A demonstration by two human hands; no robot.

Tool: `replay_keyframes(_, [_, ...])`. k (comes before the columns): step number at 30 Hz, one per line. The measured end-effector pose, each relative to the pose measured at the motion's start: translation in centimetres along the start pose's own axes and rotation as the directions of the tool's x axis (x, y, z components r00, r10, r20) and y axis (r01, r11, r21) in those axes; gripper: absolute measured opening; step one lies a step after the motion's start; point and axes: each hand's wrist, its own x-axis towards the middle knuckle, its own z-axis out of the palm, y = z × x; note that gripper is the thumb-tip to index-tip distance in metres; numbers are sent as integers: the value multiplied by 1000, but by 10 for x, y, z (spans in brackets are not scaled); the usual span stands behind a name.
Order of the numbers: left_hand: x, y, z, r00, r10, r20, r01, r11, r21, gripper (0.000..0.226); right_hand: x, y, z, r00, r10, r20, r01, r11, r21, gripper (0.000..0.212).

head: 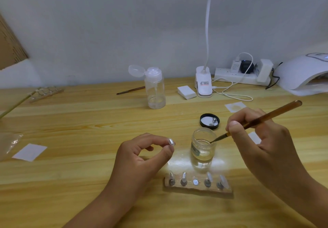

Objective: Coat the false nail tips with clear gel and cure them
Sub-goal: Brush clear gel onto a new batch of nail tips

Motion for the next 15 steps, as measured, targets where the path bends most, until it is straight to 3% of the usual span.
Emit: replay_keyframes(15, [1,-1,0,1000,-31,4,31,999,19,22,0,-3,-3,1000,-11,-22,11,1000,9,16])
